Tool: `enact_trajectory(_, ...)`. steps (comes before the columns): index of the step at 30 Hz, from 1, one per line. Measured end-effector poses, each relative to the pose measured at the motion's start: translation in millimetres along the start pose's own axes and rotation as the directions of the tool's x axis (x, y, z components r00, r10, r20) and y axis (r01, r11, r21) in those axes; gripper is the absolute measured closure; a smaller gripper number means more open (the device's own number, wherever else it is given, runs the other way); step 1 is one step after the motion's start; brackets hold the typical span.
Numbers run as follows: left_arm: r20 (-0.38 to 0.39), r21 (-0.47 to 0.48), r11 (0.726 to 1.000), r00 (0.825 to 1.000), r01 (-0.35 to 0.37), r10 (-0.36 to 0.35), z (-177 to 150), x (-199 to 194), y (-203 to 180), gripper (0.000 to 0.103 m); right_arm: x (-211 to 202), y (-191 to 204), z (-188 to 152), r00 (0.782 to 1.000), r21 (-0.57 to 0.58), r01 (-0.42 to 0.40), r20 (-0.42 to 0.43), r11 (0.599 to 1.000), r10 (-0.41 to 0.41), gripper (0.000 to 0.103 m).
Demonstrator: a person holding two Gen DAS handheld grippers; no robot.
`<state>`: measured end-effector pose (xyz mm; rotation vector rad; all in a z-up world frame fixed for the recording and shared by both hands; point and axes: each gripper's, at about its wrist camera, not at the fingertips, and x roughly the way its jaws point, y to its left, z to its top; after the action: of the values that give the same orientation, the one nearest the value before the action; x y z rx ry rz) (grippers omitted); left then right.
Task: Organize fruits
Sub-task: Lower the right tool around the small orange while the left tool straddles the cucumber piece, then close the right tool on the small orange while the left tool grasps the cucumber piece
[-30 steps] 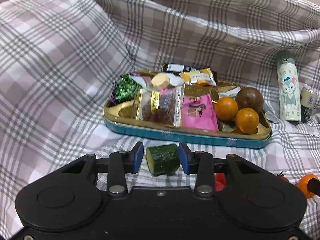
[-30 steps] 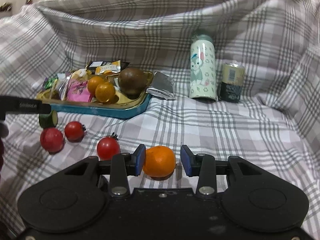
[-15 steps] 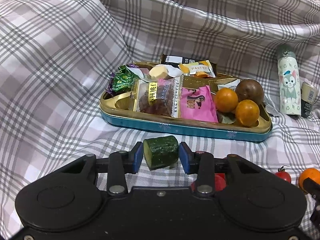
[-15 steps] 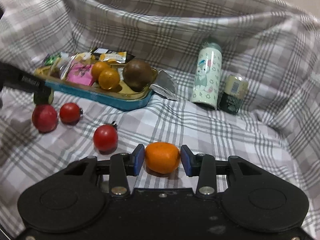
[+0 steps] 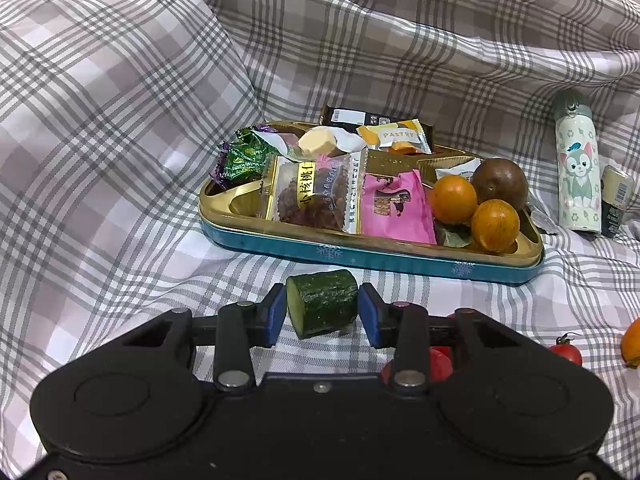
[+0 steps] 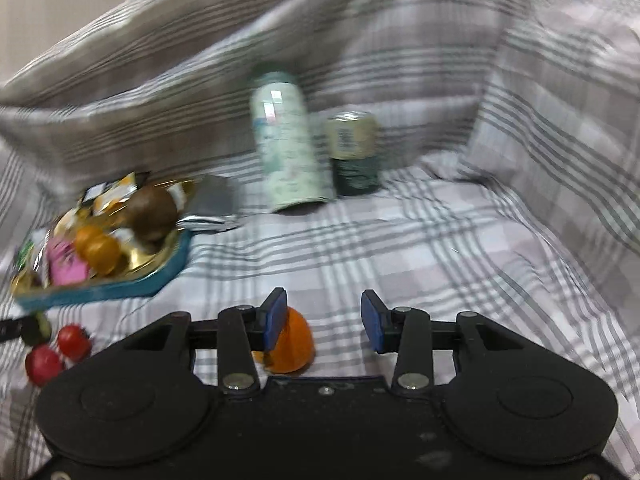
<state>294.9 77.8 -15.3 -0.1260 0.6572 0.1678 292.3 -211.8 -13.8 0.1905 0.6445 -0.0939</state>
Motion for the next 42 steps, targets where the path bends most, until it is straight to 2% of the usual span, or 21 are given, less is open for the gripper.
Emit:
enact_trajectory(5,0.001,0.004,1.0,1.0,-0.002,0.002,-0.3,0.0,-0.5,0.053,4.0,-10.0,1.5,1.0,0.057,0.021,-0.016,0.998,-0.02,0.061)
enact_trajectory(14,-0.001,-0.004,1.0,1.0,0.004,-0.004,0.3,0.8,0.6,0.053,-1.0,7.3,-2.5,0.998,-0.02,0.006,0.065,1.0,-0.005,0.058)
enact_trajectory(19,0.0,-0.006,1.0,1.0,0.006,-0.006,0.5,0.6,0.7,0.053,7.4,18.0,-5.4,0.994,-0.082,0.059,0.092,0.995,-0.051,0.057)
enact_trajectory(23,-0.002,-0.012,1.0,1.0,0.008,-0.008,0.5,0.5,1.2,0.053,0.8,20.0,-5.8,0.993,-0.095,0.022,0.116,0.995,-0.011,0.057)
enact_trajectory(26,-0.002,-0.012,1.0,1.0,0.008,-0.008,0.5,0.7,1.3,0.053,0.2,26.7,-9.8,0.995,-0.133,-0.008,0.101,0.991,0.021,0.056)
enact_trajectory(31,-0.002,-0.012,1.0,1.0,0.008,-0.008,0.5,0.8,1.2,0.053,14.8,37.0,-16.8,0.997,-0.209,0.05,0.064,0.977,-0.037,0.054)
enact_trajectory(42,-0.009,-0.011,1.0,1.0,0.01,-0.01,-0.5,3.5,0.3,0.053,35.8,29.9,-14.8,0.999,-0.133,0.025,-0.025,0.991,-0.028,0.051)
